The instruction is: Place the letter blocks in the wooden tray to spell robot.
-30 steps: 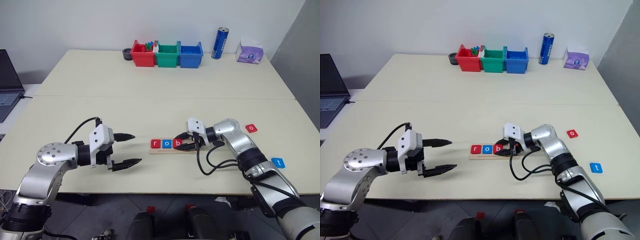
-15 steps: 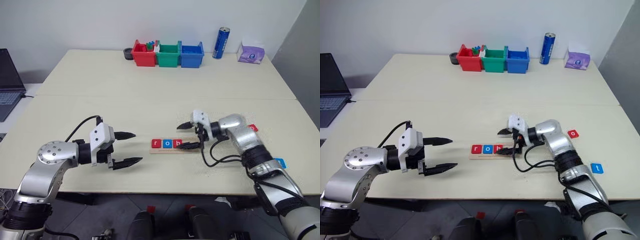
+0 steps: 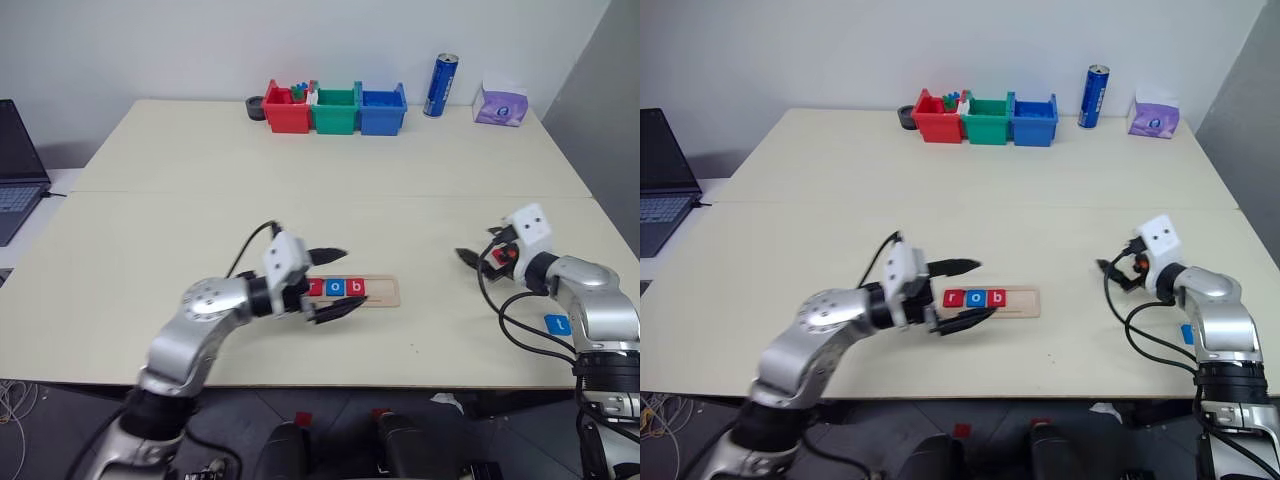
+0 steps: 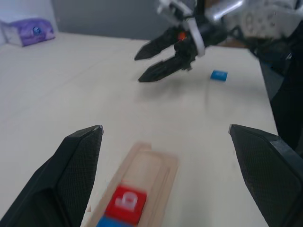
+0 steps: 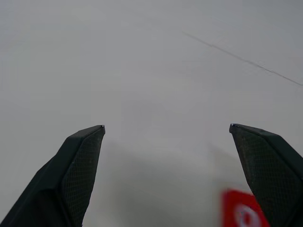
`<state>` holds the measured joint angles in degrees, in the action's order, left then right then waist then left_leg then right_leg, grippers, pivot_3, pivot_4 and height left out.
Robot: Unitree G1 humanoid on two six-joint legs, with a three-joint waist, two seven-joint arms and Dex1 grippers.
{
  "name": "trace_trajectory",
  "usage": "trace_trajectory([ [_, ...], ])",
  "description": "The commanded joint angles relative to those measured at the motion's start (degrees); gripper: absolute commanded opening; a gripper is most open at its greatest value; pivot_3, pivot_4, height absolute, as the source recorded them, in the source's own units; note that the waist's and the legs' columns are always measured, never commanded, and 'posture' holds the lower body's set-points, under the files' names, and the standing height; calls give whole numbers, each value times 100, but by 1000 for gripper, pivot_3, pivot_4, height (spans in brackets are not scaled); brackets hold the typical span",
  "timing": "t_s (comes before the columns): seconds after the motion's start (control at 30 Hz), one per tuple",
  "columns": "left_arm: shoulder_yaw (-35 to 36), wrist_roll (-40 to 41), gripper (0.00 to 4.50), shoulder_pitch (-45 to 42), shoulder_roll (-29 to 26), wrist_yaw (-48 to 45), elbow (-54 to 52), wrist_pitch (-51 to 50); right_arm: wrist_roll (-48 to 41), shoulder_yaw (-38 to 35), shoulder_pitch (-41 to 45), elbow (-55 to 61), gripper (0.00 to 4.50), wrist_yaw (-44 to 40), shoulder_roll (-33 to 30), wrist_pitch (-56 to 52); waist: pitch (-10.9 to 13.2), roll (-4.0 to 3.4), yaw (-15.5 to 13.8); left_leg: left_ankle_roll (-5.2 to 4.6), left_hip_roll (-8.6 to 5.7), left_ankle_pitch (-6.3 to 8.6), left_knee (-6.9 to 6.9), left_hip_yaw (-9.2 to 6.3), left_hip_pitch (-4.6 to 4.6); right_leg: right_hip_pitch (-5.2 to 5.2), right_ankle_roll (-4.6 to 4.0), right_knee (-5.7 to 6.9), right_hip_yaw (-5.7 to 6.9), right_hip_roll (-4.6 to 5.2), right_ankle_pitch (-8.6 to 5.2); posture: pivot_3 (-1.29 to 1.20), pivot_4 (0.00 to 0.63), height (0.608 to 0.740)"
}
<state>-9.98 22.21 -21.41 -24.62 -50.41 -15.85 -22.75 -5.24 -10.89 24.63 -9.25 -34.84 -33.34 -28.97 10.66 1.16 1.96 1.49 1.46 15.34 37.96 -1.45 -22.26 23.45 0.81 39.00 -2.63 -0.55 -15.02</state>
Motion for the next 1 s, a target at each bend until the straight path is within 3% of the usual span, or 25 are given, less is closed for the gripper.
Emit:
trace_trajectory([
  [0.03,-160,-253,4500,-476,356,265,446,188,177,-221,96,-360,4483,833,125,257,0,0,14,0,2,0,-1,2,8,-2,1,1,-4,-7,0,0,150,740],
  [0.23,-173,-428,4500,-966,856,521,934,328,-4,-315,241,-841,4483,1109,186,217,-2,-4,9,-1,10,0,-7,7,12,-1,-6,1,-13,-20,2,0,150,740],
  [0.47,-204,-375,4500,-687,676,351,622,144,-299,-360,226,-898,4483,1032,152,-173,-2,-4,-5,-1,10,1,-7,4,10,-2,-5,-1,-10,-18,2,0,150,740],
  [0.57,-189,-295,4500,-574,536,235,467,26,-380,-319,94,-630,3870,1045,167,-496,-2,-4,-10,-1,10,1,-6,3,10,-2,-4,0,-8,-18,2,0,150,740],
  [0.8,-152,-253,4500,-521,444,166,348,-102,-479,-295,-80,52,1427,1280,338,-1077,-2,-4,-23,-1,8,0,-3,1,6,-2,9,-1,-7,-16,-6,0,150,740],
  [1.0,-91,-108,4500,-258,108,-72,24,-225,-758,3,-155,1614,1452,1608,758,-2586,-3,-6,19,-1,14,1,-8,0,7,0,9,0,-9,-20,-6,0,150,740],
])
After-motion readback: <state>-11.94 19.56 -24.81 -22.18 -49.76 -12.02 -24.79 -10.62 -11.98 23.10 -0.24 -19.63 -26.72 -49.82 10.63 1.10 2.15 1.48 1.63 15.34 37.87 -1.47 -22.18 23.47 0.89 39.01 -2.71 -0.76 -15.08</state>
